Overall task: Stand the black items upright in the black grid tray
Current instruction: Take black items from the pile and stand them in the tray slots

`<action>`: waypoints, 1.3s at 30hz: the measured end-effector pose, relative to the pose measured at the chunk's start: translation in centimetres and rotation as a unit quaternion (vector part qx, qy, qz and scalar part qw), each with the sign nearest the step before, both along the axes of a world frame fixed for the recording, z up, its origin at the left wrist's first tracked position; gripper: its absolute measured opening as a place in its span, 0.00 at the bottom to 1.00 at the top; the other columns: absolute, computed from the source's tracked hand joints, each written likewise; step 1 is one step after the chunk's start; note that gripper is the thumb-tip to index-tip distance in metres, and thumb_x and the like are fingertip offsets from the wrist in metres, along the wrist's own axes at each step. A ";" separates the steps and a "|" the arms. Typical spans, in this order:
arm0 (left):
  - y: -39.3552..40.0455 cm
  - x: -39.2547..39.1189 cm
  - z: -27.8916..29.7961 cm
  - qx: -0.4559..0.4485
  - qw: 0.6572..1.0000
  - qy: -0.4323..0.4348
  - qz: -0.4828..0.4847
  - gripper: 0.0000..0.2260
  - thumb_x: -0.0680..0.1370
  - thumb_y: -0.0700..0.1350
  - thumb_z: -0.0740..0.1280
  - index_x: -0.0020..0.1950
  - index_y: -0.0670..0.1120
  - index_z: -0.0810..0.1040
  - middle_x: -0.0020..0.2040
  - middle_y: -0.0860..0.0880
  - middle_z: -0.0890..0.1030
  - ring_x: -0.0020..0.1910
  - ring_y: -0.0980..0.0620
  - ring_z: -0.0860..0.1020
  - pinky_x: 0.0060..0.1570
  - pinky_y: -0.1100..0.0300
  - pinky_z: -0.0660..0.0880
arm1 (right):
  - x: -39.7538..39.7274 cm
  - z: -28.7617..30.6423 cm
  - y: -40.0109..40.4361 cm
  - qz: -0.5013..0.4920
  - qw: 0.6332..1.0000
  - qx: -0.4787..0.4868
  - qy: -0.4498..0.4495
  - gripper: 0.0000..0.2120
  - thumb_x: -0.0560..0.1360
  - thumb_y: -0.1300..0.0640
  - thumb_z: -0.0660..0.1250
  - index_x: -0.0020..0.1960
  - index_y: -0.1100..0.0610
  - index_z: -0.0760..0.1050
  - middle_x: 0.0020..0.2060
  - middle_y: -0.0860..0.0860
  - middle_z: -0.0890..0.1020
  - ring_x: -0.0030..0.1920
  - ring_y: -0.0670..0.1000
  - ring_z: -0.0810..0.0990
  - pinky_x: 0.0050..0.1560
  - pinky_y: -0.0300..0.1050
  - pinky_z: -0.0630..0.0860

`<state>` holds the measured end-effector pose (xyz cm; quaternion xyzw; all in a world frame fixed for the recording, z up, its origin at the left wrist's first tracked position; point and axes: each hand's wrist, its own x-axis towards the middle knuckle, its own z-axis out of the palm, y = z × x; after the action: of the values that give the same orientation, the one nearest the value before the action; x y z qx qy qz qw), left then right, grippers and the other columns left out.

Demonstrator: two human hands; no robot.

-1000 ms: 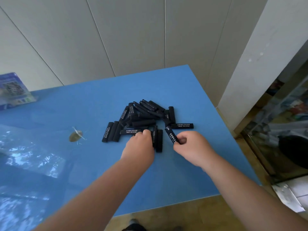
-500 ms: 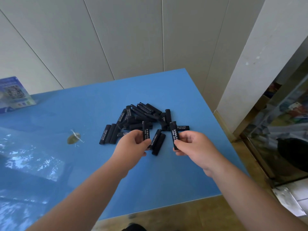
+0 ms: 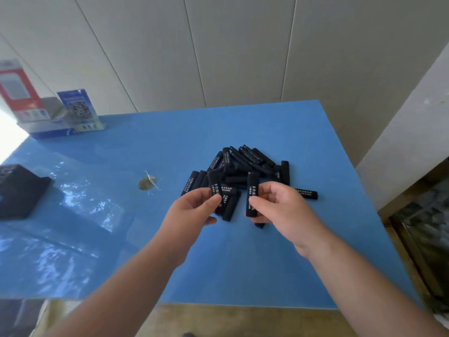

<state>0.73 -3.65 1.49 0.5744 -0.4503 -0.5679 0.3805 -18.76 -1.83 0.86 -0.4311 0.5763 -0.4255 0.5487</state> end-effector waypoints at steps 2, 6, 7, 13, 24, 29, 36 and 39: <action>0.4 1.9 0.0 0.002 1.000 0.011 0.017 0.06 0.78 0.43 0.69 0.47 0.53 0.85 0.43 0.54 0.84 0.45 0.56 0.81 0.48 0.58 0.77 | 1.8 0.2 -0.5 0.022 1.000 -0.007 0.002 0.03 0.78 0.60 0.69 0.50 0.55 0.80 0.40 0.47 0.85 0.45 0.48 0.85 0.52 0.47 0.83; 1.1 6.4 0.3 0.005 0.997 0.040 0.062 0.07 0.78 0.40 0.69 0.54 0.50 0.82 0.47 0.52 0.85 0.45 0.56 0.82 0.45 0.59 0.75 | 6.2 0.7 -1.2 0.079 0.997 -0.015 0.016 0.03 0.78 0.58 0.69 0.51 0.54 0.81 0.43 0.49 0.86 0.44 0.50 0.86 0.53 0.50 0.83; 1.4 7.8 0.4 0.002 0.996 0.045 0.072 0.07 0.78 0.40 0.68 0.53 0.50 0.82 0.47 0.52 0.85 0.45 0.55 0.82 0.45 0.59 0.75 | 7.5 0.9 -1.4 0.095 0.995 -0.015 0.018 0.03 0.78 0.58 0.69 0.51 0.54 0.81 0.43 0.49 0.85 0.44 0.50 0.86 0.54 0.51 0.83; 4.0 17.1 0.8 -0.022 0.987 0.057 0.150 0.07 0.78 0.36 0.68 0.54 0.43 0.81 0.49 0.46 0.85 0.48 0.50 0.84 0.50 0.56 0.79 | 16.9 1.5 -1.3 0.164 0.986 -0.024 0.027 0.03 0.79 0.59 0.69 0.51 0.54 0.81 0.44 0.49 0.86 0.47 0.50 0.86 0.53 0.50 0.83; 11.3 36.6 1.2 -0.025 0.979 -0.006 0.201 0.08 0.78 0.38 0.70 0.55 0.45 0.82 0.48 0.48 0.86 0.49 0.49 0.85 0.52 0.54 0.79 | 36.5 1.6 2.5 0.222 0.974 -0.031 0.035 0.03 0.78 0.58 0.70 0.52 0.53 0.81 0.46 0.51 0.87 0.46 0.53 0.87 0.56 0.54 0.82; 13.1 44.0 1.5 -0.028 0.980 -0.013 0.194 0.08 0.77 0.39 0.70 0.55 0.46 0.83 0.48 0.48 0.86 0.50 0.47 0.84 0.56 0.50 0.79 | 44.8 1.2 4.3 0.221 0.974 -0.042 0.040 0.03 0.78 0.57 0.71 0.51 0.52 0.81 0.45 0.49 0.87 0.47 0.52 0.87 0.55 0.53 0.82; 12.1 48.3 0.8 -0.040 0.981 -0.015 0.191 0.08 0.78 0.39 0.70 0.55 0.47 0.83 0.47 0.50 0.86 0.48 0.51 0.85 0.56 0.53 0.80 | 49.4 0.8 3.0 0.171 0.982 -0.066 0.041 0.04 0.78 0.59 0.71 0.51 0.53 0.81 0.45 0.51 0.87 0.47 0.51 0.86 0.49 0.44 0.83; 10.2 49.6 0.4 -0.036 0.980 -0.020 0.195 0.08 0.78 0.37 0.69 0.55 0.46 0.83 0.47 0.50 0.86 0.48 0.52 0.85 0.56 0.53 0.80 | 50.5 0.3 1.1 0.170 0.982 -0.065 0.042 0.03 0.77 0.59 0.71 0.51 0.54 0.81 0.45 0.52 0.87 0.47 0.52 0.86 0.51 0.45 0.83</action>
<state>50.37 6.56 1.94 0.6485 -0.3575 -0.4544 0.4951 31.72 -0.69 1.17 -0.5747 0.4884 -0.3443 0.5592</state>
